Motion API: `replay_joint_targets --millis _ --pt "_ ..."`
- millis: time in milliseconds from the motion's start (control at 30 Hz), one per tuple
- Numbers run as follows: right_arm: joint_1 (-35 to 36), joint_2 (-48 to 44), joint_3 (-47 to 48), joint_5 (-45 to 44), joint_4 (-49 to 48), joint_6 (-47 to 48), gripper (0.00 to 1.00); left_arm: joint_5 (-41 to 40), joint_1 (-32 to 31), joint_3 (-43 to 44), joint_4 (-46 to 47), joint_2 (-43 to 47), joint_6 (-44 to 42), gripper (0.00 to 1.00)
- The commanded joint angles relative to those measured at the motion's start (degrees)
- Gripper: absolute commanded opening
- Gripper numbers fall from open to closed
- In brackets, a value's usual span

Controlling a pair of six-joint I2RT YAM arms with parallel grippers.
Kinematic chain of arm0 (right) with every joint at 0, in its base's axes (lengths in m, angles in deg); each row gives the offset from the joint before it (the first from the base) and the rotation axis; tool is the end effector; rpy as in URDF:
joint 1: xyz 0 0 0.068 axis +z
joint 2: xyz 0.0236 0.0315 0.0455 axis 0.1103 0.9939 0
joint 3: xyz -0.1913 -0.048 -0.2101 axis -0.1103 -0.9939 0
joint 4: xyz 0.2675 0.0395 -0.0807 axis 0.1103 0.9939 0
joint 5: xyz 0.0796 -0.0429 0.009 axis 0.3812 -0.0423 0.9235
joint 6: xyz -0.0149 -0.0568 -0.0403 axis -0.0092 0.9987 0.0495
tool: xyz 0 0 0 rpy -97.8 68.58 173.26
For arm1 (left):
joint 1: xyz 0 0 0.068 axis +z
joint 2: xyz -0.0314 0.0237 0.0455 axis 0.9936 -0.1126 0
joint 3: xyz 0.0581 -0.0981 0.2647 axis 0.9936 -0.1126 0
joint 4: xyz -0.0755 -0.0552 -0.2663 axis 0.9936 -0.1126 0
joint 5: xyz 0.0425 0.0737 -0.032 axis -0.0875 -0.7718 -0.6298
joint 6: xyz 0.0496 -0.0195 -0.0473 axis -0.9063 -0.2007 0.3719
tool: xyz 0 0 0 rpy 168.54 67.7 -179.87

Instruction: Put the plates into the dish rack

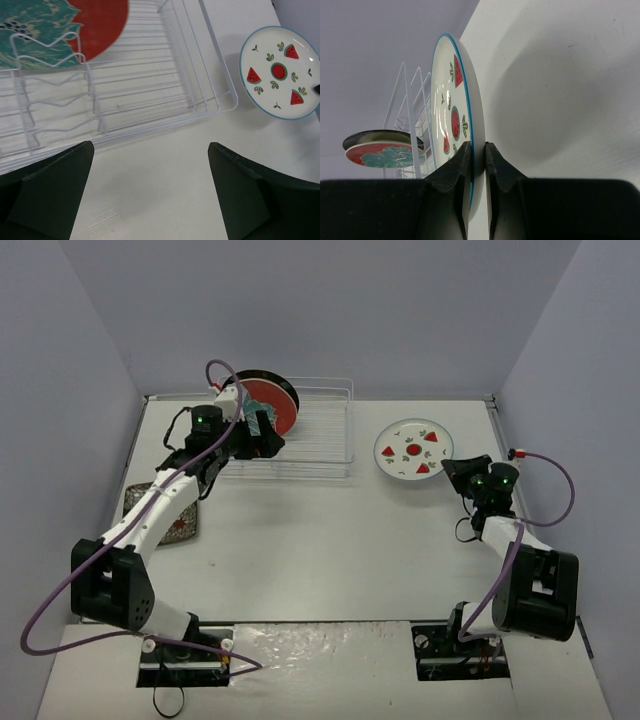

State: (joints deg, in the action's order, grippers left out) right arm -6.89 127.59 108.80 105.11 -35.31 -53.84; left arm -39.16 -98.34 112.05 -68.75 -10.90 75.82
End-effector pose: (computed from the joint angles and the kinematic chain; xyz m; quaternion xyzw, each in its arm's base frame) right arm 0.3120 -0.0502 0.2140 0.3005 0.6769 0.3695 0.5612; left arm 0.3577 -0.1175 0.3391 0.0492 0.8031 -0.3375 0.4886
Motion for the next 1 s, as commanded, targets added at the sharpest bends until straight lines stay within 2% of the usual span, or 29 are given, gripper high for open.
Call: replay_joint_targets --millis 0,133,300,467,800,967 --pt "-0.99 -7.19 0.51 3.39 -10.99 -5.5 0.0 3.23 -4.02 4.44 6.39 -1.49 2.09 0.97" --pt "-1.1 -11.04 0.6 5.63 -10.95 -7.21 0.0 4.02 -8.28 6.37 11.57 -5.65 5.11 0.97" --pt "-1.1 -14.74 0.87 6.99 -9.56 -8.47 0.0 7.71 -13.83 15.51 12.36 -14.08 7.83 0.97" --pt "-1.04 -16.74 1.32 9.1 -9.19 -9.73 0.0 6.58 -17.75 17.26 21.23 -18.07 11.93 0.97" --pt "-0.88 -18.27 0.94 13.08 -13.38 -14.26 0.0 10.55 -19.03 22.29 33.13 -26.71 20.15 0.97" --pt "-0.64 -17.56 0.48 14.45 -16.26 -16.22 0.0 12.98 -18.98 23.72 36.06 -28.81 21.94 0.97"
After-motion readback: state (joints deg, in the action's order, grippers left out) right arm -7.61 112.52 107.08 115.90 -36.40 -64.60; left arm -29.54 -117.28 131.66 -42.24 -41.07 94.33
